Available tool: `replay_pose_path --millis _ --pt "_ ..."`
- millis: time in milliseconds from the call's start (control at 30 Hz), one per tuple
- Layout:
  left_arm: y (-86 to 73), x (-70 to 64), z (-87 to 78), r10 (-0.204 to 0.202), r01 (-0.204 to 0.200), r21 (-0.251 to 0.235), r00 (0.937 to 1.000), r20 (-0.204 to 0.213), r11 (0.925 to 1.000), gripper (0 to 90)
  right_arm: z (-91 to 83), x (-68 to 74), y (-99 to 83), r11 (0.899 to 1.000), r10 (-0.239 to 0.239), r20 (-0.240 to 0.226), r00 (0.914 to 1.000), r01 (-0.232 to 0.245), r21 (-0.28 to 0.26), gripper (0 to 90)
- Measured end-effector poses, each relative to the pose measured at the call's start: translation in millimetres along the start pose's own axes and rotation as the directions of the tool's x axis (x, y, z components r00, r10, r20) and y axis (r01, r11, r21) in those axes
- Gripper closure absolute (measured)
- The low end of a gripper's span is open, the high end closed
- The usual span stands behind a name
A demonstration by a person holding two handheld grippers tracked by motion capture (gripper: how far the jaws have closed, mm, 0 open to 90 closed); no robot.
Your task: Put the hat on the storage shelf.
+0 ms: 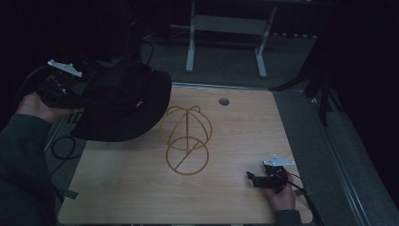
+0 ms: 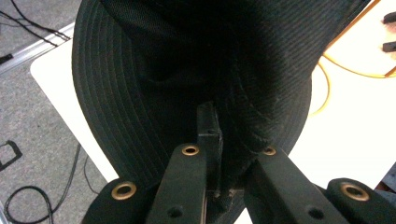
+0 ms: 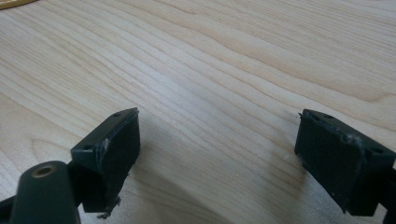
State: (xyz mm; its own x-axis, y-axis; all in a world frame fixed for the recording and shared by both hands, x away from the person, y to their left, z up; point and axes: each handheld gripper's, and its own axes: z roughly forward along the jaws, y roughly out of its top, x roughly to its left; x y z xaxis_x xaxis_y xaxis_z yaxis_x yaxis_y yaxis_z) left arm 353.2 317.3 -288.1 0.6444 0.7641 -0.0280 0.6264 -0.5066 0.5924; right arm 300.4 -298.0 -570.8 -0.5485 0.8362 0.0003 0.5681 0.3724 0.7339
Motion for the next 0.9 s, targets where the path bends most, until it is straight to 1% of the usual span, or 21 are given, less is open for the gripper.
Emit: replay_pose_path --millis 300,433,567,700,800,900 --pt "1.6 -1.1 -10.7 0.014 -0.014 -0.019 0.9998 0.017 0.9997 88.6 0.1 -0.1 -0.1 1.000 -0.002 0.001 1.0000 0.002 -0.001 14.0" --pt "2.3 -2.1 -14.6 0.016 -0.016 -0.024 0.9998 0.010 0.9996 88.6 0.1 -0.2 -0.1 1.000 -0.002 0.001 1.0000 0.002 -0.001 14.0" --pt "4.0 -2.4 -18.9 0.019 -0.019 -0.029 0.9997 0.015 0.9994 88.7 0.1 -0.1 -0.1 1.000 -0.002 0.000 1.0000 0.002 -0.001 14.0" --pt "5.8 -5.3 -22.5 0.030 -0.029 -0.037 0.9994 0.017 0.9989 88.6 0.1 -0.1 -0.1 1.000 -0.002 0.000 1.0000 0.002 -0.001 14.0" --pt "7.1 -7.3 -24.1 0.036 -0.035 -0.042 0.9989 0.028 0.9985 88.6 0.0 -0.1 0.0 1.000 -0.001 0.000 1.0000 0.001 -0.001 14.0" --pt "8.7 -9.1 -26.3 0.049 -0.047 -0.041 0.9983 0.031 0.9981 88.6 0.0 -0.1 0.0 1.000 -0.002 0.000 1.0000 0.002 0.000 14.0"
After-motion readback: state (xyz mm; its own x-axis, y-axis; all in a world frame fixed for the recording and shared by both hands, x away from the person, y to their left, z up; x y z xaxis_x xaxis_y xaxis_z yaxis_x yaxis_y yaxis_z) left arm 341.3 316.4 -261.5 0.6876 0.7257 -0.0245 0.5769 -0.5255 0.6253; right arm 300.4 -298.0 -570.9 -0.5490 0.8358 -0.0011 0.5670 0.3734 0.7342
